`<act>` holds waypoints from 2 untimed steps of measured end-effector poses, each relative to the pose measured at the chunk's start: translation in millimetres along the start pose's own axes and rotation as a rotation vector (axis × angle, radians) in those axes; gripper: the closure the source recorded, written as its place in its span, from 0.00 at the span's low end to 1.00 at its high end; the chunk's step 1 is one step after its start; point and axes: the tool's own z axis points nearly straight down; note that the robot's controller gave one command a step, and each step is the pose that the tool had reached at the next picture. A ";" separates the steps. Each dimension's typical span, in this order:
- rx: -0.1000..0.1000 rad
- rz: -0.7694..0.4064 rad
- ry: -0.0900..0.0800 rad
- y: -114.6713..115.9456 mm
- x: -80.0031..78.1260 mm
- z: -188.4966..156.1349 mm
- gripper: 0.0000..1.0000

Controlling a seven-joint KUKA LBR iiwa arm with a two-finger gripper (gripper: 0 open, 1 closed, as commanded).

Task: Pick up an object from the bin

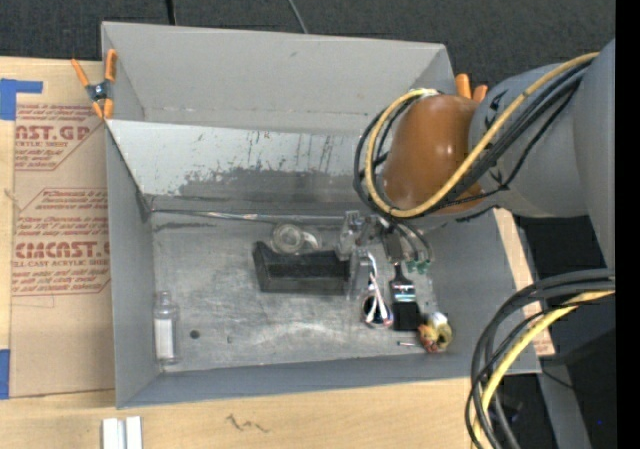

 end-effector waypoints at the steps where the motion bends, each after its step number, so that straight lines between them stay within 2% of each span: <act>1: 0.000 0.000 0.000 0.0 -0.1 0.0 1.00; 2: 0.000 0.000 0.000 0.1 -0.1 0.0 1.00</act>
Offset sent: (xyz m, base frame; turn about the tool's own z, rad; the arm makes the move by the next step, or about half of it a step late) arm 0.0081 0.0041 0.0402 -0.0185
